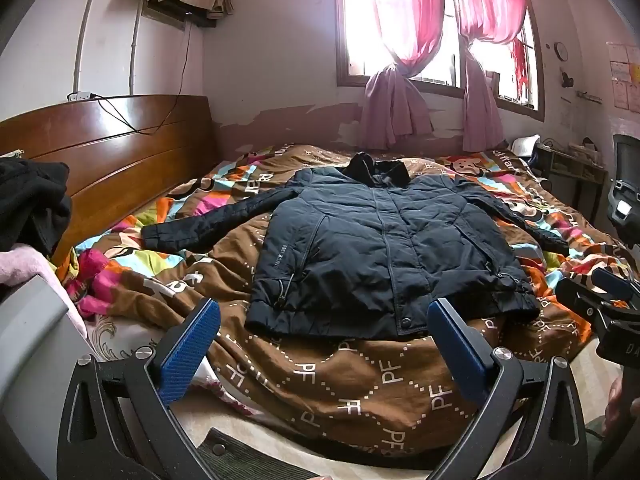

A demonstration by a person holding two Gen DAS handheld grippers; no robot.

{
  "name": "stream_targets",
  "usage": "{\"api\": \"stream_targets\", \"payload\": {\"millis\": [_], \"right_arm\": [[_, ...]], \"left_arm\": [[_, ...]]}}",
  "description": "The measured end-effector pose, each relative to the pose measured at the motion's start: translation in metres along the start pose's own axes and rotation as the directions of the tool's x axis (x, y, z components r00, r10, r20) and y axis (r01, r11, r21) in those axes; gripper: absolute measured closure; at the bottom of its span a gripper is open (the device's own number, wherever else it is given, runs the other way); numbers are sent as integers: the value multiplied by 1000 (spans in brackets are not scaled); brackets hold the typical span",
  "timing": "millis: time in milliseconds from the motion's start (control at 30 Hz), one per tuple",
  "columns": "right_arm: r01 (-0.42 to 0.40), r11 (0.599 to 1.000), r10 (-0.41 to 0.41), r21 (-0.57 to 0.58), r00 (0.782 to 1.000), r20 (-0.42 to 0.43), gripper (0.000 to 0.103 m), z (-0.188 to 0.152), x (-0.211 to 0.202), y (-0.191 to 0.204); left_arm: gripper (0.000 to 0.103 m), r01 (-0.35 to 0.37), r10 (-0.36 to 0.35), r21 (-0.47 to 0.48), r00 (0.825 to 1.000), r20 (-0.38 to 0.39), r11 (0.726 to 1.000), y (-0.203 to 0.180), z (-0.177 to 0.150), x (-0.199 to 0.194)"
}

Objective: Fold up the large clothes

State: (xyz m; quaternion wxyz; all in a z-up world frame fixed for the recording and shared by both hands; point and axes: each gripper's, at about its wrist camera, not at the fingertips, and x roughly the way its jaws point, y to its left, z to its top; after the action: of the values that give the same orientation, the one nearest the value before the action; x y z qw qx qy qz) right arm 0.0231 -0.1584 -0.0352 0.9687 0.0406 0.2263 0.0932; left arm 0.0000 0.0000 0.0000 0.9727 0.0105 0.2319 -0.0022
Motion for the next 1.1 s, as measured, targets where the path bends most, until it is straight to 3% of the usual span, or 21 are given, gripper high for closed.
{"api": "stream_targets", "payload": {"millis": [1100], "right_arm": [[-2,1000,2,-2,1000,-1,0,0,-1,1]], "left_arm": [[2,3,-3,-8,1000,1,1000,0,0,0]]}}
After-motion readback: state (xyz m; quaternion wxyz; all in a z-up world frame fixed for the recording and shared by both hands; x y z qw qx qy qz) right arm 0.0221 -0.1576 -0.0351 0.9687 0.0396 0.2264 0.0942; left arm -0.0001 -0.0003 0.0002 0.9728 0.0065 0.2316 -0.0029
